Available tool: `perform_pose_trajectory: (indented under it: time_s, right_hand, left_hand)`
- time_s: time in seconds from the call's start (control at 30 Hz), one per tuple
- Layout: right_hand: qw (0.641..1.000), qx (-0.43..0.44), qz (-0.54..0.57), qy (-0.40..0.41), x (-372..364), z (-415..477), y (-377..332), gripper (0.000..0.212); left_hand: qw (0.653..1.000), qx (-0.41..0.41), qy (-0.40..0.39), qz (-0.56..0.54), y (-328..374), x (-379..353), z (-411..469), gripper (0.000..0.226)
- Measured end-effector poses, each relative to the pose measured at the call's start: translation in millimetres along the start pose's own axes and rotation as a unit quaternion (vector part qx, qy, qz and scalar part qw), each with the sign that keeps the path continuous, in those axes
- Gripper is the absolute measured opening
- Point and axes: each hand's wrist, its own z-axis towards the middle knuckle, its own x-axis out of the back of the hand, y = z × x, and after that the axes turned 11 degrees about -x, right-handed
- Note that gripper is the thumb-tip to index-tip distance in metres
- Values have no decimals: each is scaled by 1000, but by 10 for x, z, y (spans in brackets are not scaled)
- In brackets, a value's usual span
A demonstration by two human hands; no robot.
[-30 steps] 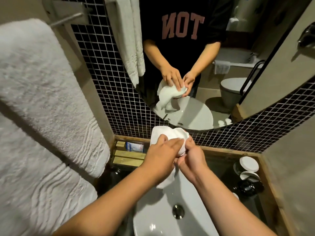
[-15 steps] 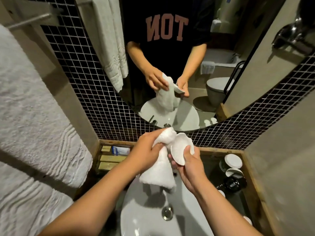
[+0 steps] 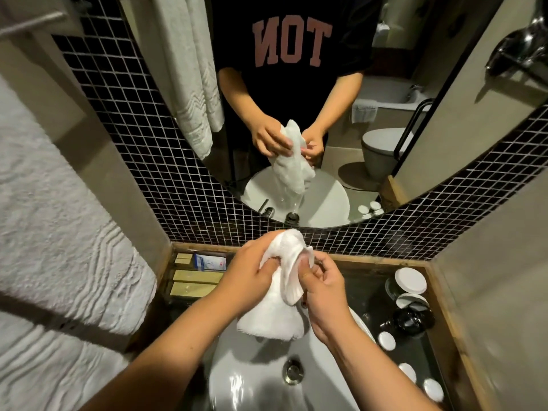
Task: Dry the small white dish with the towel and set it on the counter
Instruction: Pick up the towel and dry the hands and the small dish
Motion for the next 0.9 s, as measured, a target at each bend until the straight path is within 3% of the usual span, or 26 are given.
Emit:
perform_pose_trajectory:
  time_s: [0.2,0.33,0.4,0.43,0.5,0.57,0.67,0.8,0.9]
  right_hand:
    - [991,107,-70,-27,-12,29,47,25]
    - [983,122,-130,-43,60,71,85,17]
    - [981,108,-160,-33,102,83,110,17]
    - [983,89,-156,-27,121,80,119,18]
    - [989,52,-136,-18,166,78,144,22]
    - [991,31,-132,-7,231,81,183,23]
    - [987,17,-161,-8,293,76,279,21]
    - [980,12,-197,22,253,69,450,20]
    - [974,-5,-223,46,201,67,584,21]
  left_hand:
    - [983,53,-28,-172,-111,210,18,45]
    - [953,76,-55,-287,-174,319,-98,46]
    - [954,58,-64,-288,-169,417,-192,45]
    - [969,39,-63,-237,-184,484,-246,45]
    - [999,-25,-33,-22,-233,621,-378,46]
    - [978,-60,10,199,-271,704,-571,51]
    - [915,17,35,401,-435,653,-878,67]
    - [852,164,-66,494,-1055,341,-1208,82]
    - [872,219,-98,426,-1509,37,-1579,77]
